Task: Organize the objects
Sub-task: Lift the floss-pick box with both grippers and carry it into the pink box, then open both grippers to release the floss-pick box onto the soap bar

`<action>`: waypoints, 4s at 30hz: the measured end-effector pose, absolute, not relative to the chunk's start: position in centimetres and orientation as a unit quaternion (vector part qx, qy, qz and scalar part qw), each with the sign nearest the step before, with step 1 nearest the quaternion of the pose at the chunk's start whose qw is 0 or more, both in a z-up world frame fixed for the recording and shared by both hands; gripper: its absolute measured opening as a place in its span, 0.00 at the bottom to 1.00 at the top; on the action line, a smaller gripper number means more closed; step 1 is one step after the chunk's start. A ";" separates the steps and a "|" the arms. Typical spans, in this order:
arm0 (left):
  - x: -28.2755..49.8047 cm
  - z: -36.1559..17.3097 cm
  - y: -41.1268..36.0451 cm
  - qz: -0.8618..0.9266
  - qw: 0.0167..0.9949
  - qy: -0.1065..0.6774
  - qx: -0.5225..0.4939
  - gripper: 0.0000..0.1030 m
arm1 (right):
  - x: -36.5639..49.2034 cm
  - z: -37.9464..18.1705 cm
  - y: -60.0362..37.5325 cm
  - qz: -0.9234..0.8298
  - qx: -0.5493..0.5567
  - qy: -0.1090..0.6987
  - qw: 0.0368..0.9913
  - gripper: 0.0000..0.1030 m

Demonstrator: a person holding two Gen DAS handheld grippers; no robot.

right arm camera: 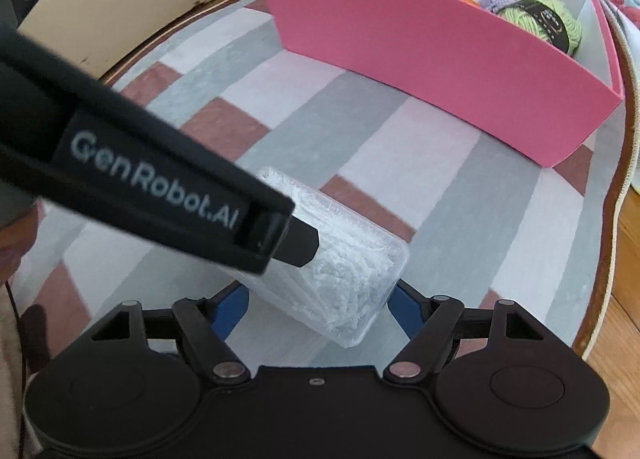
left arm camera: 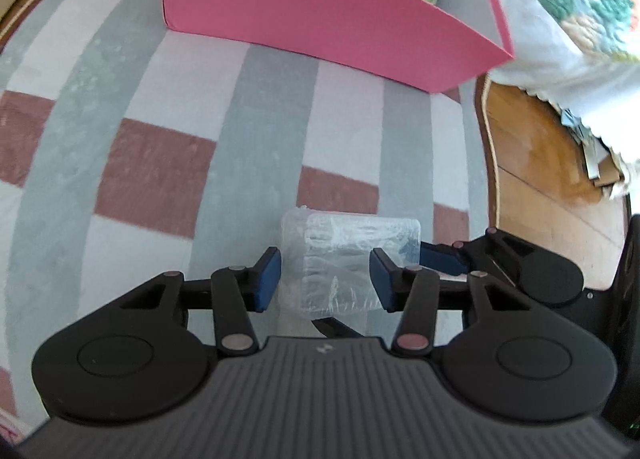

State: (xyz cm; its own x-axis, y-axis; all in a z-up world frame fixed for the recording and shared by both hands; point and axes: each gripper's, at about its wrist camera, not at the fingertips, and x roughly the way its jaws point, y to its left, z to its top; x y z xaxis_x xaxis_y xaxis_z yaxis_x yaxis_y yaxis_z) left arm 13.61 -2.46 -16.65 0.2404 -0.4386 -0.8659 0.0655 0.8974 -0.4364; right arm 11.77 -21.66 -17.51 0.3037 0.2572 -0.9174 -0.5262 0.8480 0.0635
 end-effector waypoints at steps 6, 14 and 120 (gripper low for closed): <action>12.2 -13.9 -0.9 -0.173 0.776 0.581 -0.173 0.45 | 10.4 -14.5 -21.6 0.257 -0.139 0.519 0.804 0.78; 10.4 -10.4 0.5 -0.170 0.792 0.554 -0.191 0.45 | 8.1 -10.1 -19.1 0.276 -0.141 0.494 0.812 0.78; 27.9 -5.1 -0.5 -0.065 0.887 0.452 -0.068 0.56 | 29.6 -9.9 -22.8 0.181 0.024 0.436 0.881 0.79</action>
